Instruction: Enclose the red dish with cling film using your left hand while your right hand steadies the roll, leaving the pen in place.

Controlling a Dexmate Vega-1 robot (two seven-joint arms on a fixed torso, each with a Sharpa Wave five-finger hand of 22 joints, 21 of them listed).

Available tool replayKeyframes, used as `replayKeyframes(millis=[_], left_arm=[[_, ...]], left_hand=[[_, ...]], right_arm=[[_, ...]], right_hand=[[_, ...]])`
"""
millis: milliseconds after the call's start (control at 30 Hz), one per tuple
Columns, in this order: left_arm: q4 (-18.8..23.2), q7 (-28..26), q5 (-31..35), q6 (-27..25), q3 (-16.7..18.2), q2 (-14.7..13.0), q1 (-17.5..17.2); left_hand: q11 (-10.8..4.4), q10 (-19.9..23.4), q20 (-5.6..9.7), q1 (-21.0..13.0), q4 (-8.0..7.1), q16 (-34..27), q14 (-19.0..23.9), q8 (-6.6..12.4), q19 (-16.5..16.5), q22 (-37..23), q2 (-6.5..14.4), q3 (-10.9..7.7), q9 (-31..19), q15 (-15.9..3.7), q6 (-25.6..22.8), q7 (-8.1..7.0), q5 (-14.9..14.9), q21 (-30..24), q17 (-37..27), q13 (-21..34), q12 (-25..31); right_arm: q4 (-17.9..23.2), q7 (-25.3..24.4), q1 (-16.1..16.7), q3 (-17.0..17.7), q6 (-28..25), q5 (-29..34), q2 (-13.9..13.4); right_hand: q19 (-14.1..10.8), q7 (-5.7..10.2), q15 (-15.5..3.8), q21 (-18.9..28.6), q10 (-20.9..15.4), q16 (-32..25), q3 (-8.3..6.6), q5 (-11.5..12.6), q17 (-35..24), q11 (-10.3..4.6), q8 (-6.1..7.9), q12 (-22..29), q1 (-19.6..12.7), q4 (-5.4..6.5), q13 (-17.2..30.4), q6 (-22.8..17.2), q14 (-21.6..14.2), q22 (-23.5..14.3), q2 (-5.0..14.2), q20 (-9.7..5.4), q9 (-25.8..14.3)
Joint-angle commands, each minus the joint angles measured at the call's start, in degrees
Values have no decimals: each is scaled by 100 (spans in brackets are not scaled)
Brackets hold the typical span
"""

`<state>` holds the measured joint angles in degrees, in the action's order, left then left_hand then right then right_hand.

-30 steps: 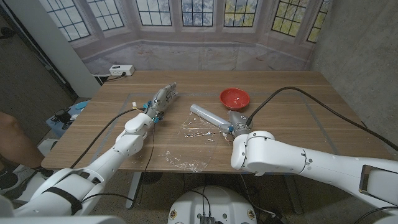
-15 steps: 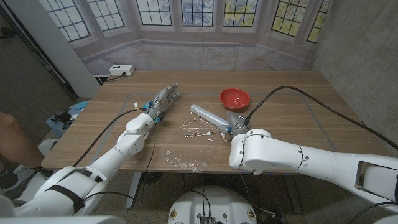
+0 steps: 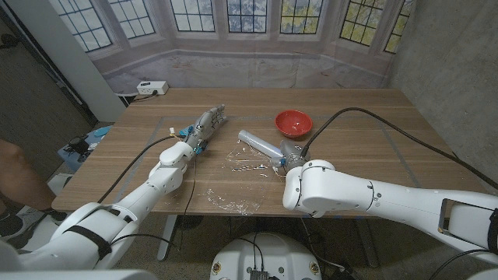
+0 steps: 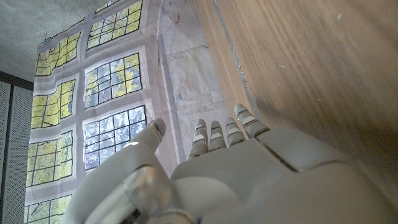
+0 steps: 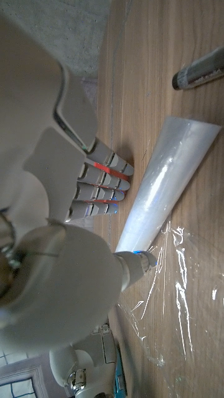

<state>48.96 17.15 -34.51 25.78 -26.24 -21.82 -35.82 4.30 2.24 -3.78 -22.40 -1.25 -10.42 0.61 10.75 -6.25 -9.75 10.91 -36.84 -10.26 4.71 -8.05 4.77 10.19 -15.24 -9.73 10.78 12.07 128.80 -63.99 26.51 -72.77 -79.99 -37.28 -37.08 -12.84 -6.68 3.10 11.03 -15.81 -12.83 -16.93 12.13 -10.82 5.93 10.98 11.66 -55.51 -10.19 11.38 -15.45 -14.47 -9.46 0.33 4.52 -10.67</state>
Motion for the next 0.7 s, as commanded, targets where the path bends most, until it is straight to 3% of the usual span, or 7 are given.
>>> replayKeyframes(millis=[33,700], left_arm=[[-199,118,24,69,-35,88,123],[-330,180,-4,191,4,125,148]], left_hand=[[31,48,-17,-80,34,-4,-6,40,-60,-18,7,-32,-15,68,-95,18,20,28,-12,26,-8],[35,49,-14,-102,55,0,-8,40,-71,-19,-1,-37,-17,67,-148,14,24,63,-7,27,-9]], right_arm=[[-67,-1,-67,23,0,-170,19],[-264,-1,6,103,0,-198,-26]], right_hand=[[-1,-23,52,-7,32,33,-58,63,-26,40,-3,-14,-159,-18,16,33,-1,-28,-7,69,-8],[14,-26,-68,-6,-254,-136,-150,110,-134,58,48,139,-491,37,114,-40,-322,-29,60,119,-8]])
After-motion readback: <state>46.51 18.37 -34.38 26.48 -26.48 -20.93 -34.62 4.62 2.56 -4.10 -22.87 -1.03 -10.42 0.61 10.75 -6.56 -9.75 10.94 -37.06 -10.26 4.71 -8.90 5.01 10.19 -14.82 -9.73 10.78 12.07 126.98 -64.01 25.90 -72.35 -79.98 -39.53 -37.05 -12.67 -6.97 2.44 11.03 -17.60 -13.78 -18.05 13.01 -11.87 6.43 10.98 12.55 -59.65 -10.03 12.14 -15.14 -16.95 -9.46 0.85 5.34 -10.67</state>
